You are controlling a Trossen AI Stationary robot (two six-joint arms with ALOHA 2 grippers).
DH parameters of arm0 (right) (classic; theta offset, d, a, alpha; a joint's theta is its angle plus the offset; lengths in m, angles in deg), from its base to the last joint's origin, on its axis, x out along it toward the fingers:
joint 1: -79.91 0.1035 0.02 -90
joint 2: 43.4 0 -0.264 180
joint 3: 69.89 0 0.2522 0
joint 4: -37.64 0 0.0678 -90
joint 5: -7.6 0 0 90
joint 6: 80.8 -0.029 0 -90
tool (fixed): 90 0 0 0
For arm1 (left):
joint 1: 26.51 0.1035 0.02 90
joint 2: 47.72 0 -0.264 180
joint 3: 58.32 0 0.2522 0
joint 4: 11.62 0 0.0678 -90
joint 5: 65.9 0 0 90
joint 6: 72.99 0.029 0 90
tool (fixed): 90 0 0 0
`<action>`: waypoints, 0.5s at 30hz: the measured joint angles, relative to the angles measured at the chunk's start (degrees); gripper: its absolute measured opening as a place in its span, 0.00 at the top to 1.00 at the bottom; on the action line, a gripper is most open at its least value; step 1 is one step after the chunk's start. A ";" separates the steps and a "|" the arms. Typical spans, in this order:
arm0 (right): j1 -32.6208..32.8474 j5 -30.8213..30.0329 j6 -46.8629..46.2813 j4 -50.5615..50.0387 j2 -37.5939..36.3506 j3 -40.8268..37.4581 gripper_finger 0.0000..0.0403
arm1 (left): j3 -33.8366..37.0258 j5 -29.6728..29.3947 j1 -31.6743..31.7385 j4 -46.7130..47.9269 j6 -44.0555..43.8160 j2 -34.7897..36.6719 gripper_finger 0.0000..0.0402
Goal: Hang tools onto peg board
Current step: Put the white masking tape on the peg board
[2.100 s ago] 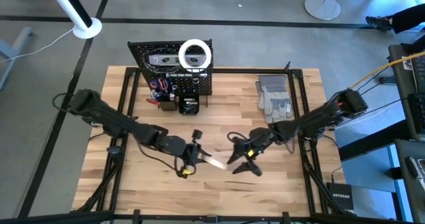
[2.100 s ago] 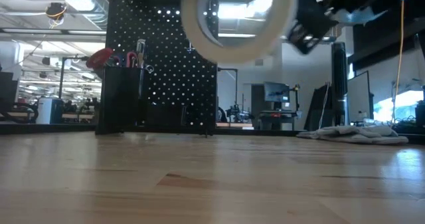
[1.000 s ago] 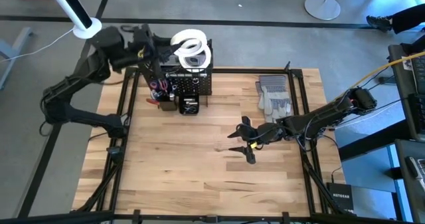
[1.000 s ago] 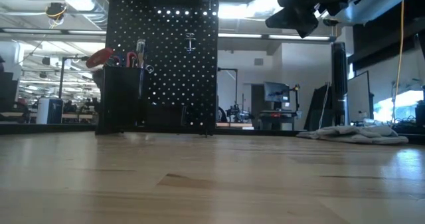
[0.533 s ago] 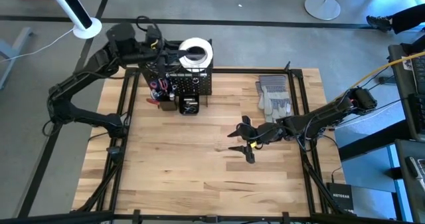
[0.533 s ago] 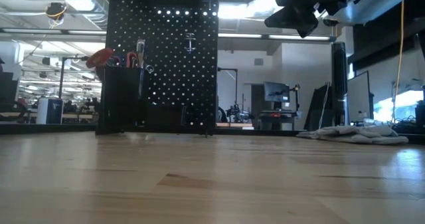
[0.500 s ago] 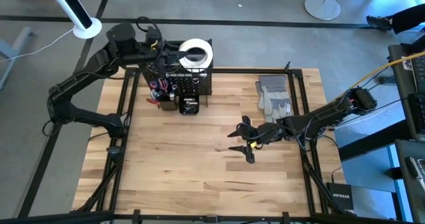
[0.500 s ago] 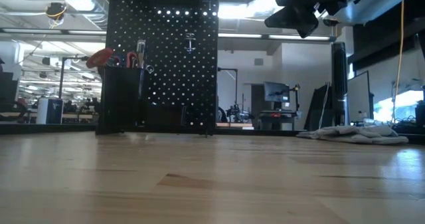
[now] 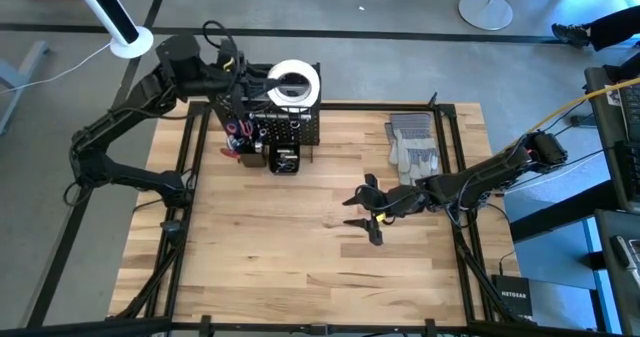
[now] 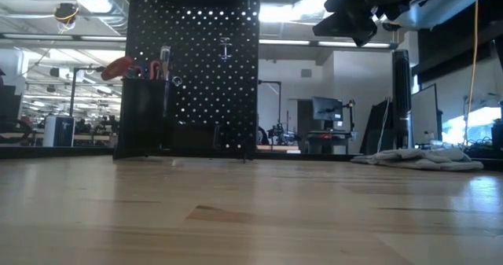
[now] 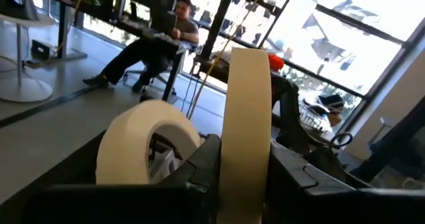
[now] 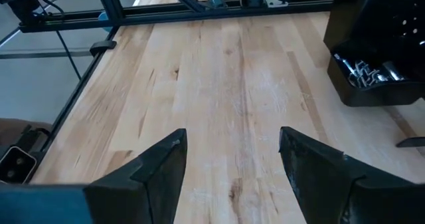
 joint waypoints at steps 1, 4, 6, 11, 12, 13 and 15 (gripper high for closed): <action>0.00 -0.27 -0.01 -0.05 0.06 0.00 0.41 | 0.00 0.06 0.00 0.73 0.04 -0.06 0.83; 0.00 -0.37 -0.01 0.08 0.43 0.00 0.41 | 0.00 0.18 -0.02 3.54 0.79 -0.24 0.83; 0.00 -0.38 -0.03 0.00 0.46 0.00 0.41 | -0.08 0.12 -0.02 4.35 1.19 -0.37 0.83; 0.00 -0.36 -0.27 0.10 0.44 0.00 0.41 | -0.09 -0.34 -0.02 4.58 2.11 -0.37 0.76; 0.00 -0.36 -0.27 0.12 0.44 0.00 0.41 | -0.09 -0.62 -0.04 4.50 2.23 -0.39 0.74; 0.00 -0.36 -0.35 0.11 0.44 0.00 0.41 | -0.09 -0.97 -0.04 4.45 2.25 -0.39 0.72; 0.00 -0.36 -1.03 0.09 0.44 0.00 0.41 | -0.09 -1.17 -0.04 4.45 2.56 -0.39 0.69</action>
